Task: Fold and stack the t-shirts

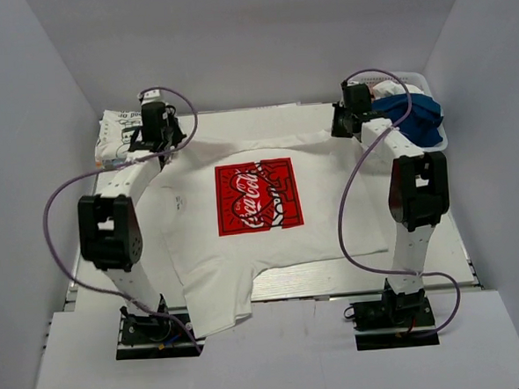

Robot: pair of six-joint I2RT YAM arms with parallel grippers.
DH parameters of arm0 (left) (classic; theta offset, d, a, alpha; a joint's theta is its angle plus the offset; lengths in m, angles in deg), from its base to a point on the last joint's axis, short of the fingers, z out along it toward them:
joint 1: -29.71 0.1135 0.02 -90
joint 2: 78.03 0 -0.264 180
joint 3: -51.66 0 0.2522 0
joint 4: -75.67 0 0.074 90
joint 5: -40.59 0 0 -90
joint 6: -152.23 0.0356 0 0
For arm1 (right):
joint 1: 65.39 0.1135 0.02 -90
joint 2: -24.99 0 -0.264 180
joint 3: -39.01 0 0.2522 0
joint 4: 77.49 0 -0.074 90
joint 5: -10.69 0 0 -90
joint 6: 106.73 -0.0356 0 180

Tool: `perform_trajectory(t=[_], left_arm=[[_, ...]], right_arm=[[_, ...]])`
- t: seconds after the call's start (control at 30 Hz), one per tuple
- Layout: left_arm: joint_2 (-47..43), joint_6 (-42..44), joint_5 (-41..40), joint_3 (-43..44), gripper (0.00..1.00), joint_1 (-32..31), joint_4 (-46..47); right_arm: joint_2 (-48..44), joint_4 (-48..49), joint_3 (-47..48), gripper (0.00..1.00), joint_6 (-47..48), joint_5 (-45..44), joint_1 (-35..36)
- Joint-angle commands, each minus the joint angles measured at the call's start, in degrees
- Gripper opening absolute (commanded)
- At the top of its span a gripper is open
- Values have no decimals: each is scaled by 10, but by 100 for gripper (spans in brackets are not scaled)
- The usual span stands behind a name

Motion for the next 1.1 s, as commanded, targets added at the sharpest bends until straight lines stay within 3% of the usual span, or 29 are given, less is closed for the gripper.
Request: perform_trajectory(t=[0.0, 0.37, 0.53, 0.8, 0.9, 0.93, 0.97, 1.0, 1.07], left_arm=[[-125, -61, -24, -109, 0, -3, -48], [-407, -180, 55, -350, 0, -14, -172], [-488, -224, 49, -357, 0, -14, -268], [-534, -258, 41, -417, 0, -14, -333], [-540, -258, 79, -449, 0, -14, -346], [-540, -258, 105, -469, 2, -14, -346], [-540, -258, 116, -477, 22, -14, -353], [-546, -258, 123, -478, 36, -14, -360], [-547, -258, 117, -478, 50, -14, -396]], right_arm=[[-47, 8, -22, 0, 29, 1, -2], [-97, -83, -40, 0, 71, -20, -2], [-97, -127, -14, 0, 72, -28, -8], [-109, -130, -57, 0, 64, -46, -14], [-106, -130, -74, 4, 60, -65, -16], [-100, -134, -79, 8, 57, -78, -15], [-94, -147, -79, 18, 48, -90, -17], [-92, -151, -81, 27, 44, -98, -16], [-87, -165, -79, 47, 41, -119, -16]])
